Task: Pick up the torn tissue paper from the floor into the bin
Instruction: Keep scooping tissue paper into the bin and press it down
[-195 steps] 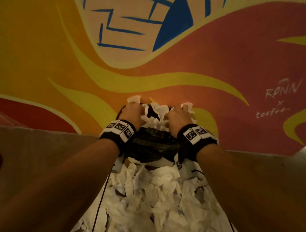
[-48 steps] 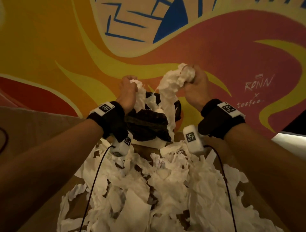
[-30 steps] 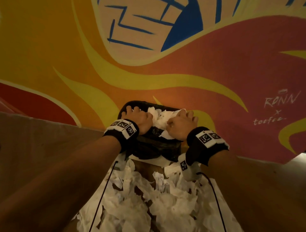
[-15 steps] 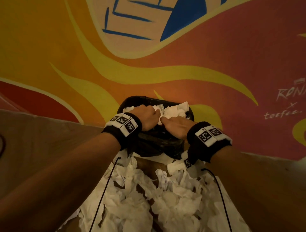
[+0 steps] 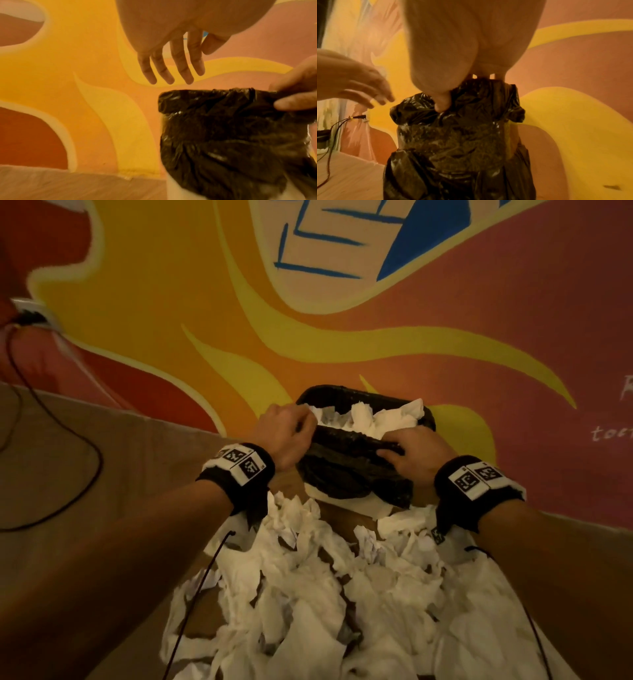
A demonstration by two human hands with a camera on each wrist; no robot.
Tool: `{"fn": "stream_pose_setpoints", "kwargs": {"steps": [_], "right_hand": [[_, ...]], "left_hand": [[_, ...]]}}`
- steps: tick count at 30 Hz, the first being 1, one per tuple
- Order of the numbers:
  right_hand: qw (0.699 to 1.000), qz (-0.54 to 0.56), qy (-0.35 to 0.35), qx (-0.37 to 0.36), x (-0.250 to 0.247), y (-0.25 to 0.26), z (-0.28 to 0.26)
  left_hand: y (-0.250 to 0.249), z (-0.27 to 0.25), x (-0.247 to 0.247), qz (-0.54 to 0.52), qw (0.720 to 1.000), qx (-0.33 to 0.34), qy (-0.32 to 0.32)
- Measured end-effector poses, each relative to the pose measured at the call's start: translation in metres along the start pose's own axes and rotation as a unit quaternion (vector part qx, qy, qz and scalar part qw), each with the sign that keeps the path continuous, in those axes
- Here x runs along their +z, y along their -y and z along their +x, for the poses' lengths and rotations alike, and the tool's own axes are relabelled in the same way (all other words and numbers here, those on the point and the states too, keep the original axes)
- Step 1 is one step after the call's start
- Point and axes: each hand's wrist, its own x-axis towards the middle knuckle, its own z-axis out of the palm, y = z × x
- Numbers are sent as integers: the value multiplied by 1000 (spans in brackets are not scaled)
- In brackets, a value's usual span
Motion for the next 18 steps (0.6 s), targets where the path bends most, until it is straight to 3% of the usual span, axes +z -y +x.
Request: {"fn": "stream_pose_setpoints", "kwargs": {"steps": [5,8,11,15,18], "right_hand": [[998,-11,-45,46,1,8,-7],[994,-58,-56,67,4,20,-10],[987,-97,-115,64,10,36,-16],[976,-100,-194,-1,19,71,-26],[985,-90,-136,-61,41,103,-27]], "left_hand": [[37,-46,0,52,987,-47,143],[67,-63,11,95,960,-72,252],[84,-69,21,119,935,-83,324],[98,-67,44,172,903,-77,386],[103,-70,64,179,872,-73,451]]}}
